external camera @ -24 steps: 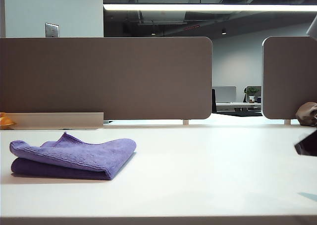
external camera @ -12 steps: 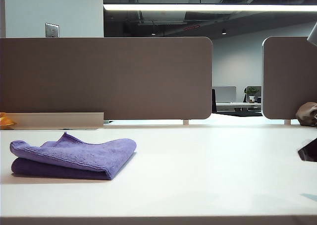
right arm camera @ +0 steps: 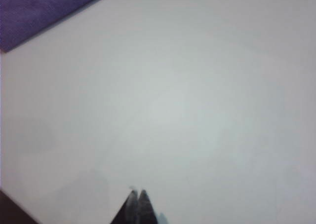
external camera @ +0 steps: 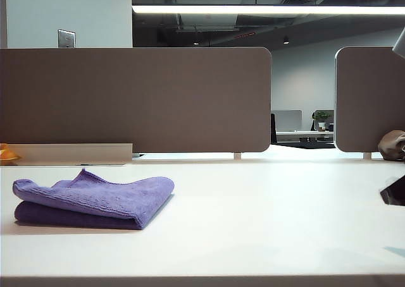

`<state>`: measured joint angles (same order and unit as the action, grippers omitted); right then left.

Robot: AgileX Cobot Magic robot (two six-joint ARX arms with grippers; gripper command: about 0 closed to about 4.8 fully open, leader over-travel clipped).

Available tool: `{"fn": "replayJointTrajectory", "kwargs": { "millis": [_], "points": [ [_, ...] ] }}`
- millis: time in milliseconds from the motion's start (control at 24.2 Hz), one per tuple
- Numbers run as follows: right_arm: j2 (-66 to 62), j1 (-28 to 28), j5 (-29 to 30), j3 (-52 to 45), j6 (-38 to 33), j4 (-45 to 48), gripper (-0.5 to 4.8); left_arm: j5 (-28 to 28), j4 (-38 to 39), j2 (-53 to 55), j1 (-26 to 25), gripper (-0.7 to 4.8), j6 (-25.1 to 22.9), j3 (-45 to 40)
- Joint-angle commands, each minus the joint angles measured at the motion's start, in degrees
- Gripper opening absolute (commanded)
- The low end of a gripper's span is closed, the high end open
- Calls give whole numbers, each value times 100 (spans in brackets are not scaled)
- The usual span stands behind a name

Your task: Fold the bottom of the cloth upward, then fold it vertically to form a square shape.

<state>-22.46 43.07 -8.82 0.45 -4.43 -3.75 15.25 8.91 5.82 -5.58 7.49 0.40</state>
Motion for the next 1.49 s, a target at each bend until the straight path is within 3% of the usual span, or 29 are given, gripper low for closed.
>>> {"fn": "replayJointTrajectory", "kwargs": {
  "millis": [41, 289, 454, 908, 1073, 1485],
  "points": [
    [7, -4, -11, -39, -4, 101, 0, -2, 9, -4, -7, -5, 0, 2],
    [437, -22, -9, -39, -4, -28, 0, -2, 7, -24, -7, -5, -2, 2],
    [1248, -428, -7, -39, -4, -33, 0, -2, 7, -186, -9, -5, 0, 2],
    [2236, -3272, -9, -39, -4, 44, 0, 0, -79, -553, -7, -5, -2, 2],
    [2234, -4061, -11, -39, -4, 55, 0, 0, -76, -553, -7, -5, -2, 2],
    [2234, -4192, -11, -39, -4, 57, 0, -2, -76, -553, -4, -5, -2, 2]
  ]
}}
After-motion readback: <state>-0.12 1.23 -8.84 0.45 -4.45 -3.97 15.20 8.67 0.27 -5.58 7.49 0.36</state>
